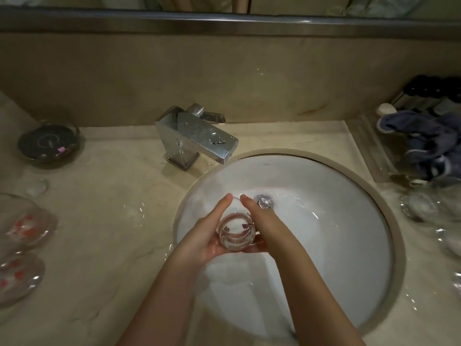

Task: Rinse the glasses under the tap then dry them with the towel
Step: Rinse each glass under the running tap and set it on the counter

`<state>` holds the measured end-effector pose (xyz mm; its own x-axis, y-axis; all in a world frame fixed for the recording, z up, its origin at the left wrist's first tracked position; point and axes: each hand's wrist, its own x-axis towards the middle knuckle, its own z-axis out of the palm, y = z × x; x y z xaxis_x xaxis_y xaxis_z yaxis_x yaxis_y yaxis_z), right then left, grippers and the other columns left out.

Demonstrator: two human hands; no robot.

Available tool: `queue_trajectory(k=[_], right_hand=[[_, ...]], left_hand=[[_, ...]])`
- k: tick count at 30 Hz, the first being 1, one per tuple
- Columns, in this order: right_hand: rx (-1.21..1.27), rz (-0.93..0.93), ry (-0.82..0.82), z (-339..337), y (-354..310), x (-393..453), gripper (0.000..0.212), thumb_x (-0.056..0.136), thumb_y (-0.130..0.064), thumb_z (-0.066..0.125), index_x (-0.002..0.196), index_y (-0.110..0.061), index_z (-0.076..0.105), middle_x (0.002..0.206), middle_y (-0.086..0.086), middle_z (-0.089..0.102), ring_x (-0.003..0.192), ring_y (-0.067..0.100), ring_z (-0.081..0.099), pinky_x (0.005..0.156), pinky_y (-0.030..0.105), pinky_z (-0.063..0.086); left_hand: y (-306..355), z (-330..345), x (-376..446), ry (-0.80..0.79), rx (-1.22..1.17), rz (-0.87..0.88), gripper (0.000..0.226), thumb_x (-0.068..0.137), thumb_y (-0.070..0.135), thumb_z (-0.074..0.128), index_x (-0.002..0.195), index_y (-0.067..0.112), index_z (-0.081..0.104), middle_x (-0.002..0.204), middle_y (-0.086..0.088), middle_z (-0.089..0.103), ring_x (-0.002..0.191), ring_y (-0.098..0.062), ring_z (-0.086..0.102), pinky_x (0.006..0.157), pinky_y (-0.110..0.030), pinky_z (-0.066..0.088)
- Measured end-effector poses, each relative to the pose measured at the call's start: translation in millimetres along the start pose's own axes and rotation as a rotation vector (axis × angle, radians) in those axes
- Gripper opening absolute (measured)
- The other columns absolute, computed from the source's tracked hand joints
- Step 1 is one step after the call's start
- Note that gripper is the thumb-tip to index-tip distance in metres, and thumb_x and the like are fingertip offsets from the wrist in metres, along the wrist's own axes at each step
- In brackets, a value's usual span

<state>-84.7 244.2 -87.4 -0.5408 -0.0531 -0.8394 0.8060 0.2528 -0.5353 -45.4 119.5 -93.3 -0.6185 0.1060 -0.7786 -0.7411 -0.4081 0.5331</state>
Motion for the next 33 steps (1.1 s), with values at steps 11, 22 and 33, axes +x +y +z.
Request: queue_trajectory(k=[11, 22, 33], right_hand=[[0.070, -0.326, 0.057, -51, 35, -61, 0.043, 0.092, -0.054, 0.054, 0.105, -0.014, 0.065, 0.108, 0.011, 0.068, 0.090, 0.022, 0.070, 0.060, 0.024, 0.055], [0.178, -0.610, 0.079, -176, 93, -138, 0.059, 0.070, -0.013, 0.079, 0.124, -0.028, 0.060, 0.115, 0.010, 0.066, 0.098, 0.025, 0.071, 0.087, 0.033, 0.056], [-0.245, -0.724, 0.284, -310, 141, -153, 0.074, 0.059, -0.010, 0.091, 0.121, -0.031, 0.059, 0.114, -0.011, 0.064, 0.104, 0.006, 0.063, 0.088, 0.024, 0.053]], left_hand=[[-7, 42, -28, -0.094, 0.379, 0.120, 0.061, 0.061, 0.061, 0.072, 0.102, 0.015, 0.069, 0.107, -0.008, 0.074, 0.096, -0.023, 0.072, 0.091, -0.042, 0.056], [-19, 136, -62, -0.338, 0.840, 0.422, 0.063, 0.056, 0.018, 0.094, 0.113, 0.024, 0.068, 0.110, 0.003, 0.067, 0.108, -0.013, 0.065, 0.092, -0.027, 0.054], [-87, 267, -54, -0.355, 1.153, 0.631, 0.077, 0.053, 0.007, 0.094, 0.120, 0.023, 0.058, 0.102, 0.011, 0.064, 0.096, 0.003, 0.062, 0.085, -0.013, 0.052]])
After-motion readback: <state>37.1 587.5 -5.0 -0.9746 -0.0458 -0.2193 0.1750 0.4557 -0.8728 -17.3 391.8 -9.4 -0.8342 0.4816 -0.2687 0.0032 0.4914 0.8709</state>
